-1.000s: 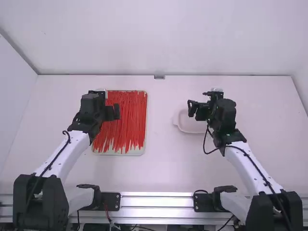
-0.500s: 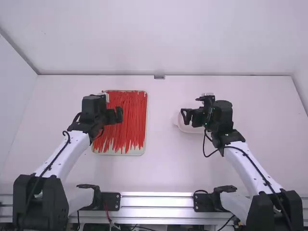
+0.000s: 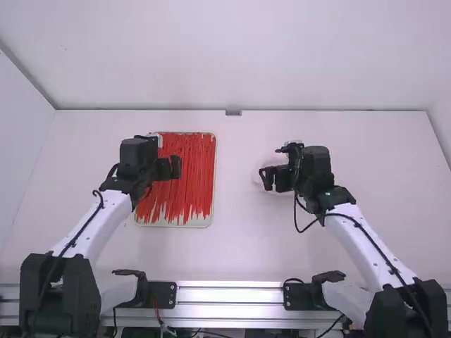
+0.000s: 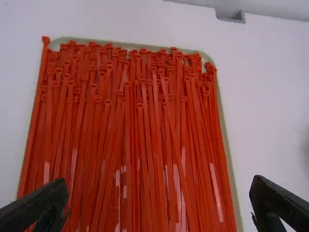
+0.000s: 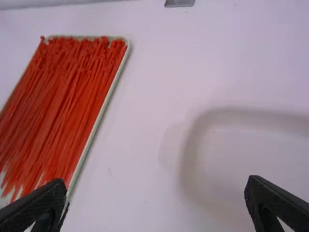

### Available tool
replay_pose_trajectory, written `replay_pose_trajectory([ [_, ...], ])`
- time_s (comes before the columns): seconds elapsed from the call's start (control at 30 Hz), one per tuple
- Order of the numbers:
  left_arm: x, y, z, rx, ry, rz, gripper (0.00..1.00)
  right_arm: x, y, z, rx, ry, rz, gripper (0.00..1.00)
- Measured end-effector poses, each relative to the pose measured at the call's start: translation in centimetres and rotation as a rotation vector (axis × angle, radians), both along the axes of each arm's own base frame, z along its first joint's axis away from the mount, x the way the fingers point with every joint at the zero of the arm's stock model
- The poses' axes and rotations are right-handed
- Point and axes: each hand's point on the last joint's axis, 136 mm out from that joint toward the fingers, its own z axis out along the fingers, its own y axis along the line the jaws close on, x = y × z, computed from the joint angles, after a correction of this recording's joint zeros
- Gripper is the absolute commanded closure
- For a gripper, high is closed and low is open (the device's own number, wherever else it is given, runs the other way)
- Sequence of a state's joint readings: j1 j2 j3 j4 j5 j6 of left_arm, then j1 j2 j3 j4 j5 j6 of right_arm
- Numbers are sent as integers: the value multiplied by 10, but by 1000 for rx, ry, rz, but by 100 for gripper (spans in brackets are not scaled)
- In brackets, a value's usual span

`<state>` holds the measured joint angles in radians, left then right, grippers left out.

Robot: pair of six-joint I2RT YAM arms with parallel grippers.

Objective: Fasten the cable tie

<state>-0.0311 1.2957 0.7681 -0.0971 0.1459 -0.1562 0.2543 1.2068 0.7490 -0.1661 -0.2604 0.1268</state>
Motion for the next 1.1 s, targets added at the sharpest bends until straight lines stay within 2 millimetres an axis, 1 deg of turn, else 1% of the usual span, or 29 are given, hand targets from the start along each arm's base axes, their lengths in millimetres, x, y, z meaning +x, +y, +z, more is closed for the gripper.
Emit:
replay_pose_trajectory([
  [0.07, 2, 0, -12, 1, 38, 0, 1, 4, 3, 12, -24, -25, 4, 1],
  [0.13, 3, 0, -18, 4, 58, -4, 1, 7, 6, 19, -30, -45, 10, 2],
  [0.17, 3, -1, -23, 7, 83, -14, 1, 10, 9, 27, -34, -73, 18, 2],
  [0.2, 7, -2, -26, 12, 102, -21, 1, 13, 13, 35, -37, -95, 26, 1],
  [0.23, 9, -2, -26, 15, 108, -24, 1, 15, 14, 37, -38, -101, 30, 1],
  [0.27, 16, -2, -22, 22, 114, -31, 1, 19, 16, 41, -43, -107, 36, 1],
  [0.3, 18, -2, -20, 25, 113, -35, 1, 19, 17, 41, -45, -105, 39, 1],
  [0.43, 50, -4, 7, 41, 104, -55, 1, 33, 21, 40, -71, -44, 45, 2],
  [0.47, 53, -4, 9, 42, 102, -56, 1, 34, 22, 39, -73, -39, 44, 2],
  [0.53, 74, -4, 19, 45, 102, -59, 1, 43, 25, 41, -79, -25, 44, 1],
  [0.63, 92, -5, 23, 45, 106, -59, 1, 55, 28, 45, -80, -26, 42, 1],
  [0.7, 111, -8, 22, 37, 103, -71, 1, 64, 31, 45, -79, -27, 43, 2],
  [0.73, 113, -8, 22, 35, 102, -73, 1, 65, 31, 45, -79, -27, 43, 1],
  [0.83, 131, -14, 12, 12, 101, -96, 1, 73, 35, 41, -71, -30, 44, 1],
  [0.9, 137, -17, 7, 3, 99, -104, 1, 74, 36, 38, -68, -25, 50, 2],
  [1.0, 145, -24, -8, -26, 102, -133, 1, 74, 41, 30, -56, 0, 70, 1],
  [1.03, 145, -24, -9, -28, 104, -134, 1, 74, 42, 28, -55, 5, 73, 2],
  [1.1, 145, -27, -17, -36, 118, -140, 1, 72, 44, 24, -49, 22, 82, 2],
])
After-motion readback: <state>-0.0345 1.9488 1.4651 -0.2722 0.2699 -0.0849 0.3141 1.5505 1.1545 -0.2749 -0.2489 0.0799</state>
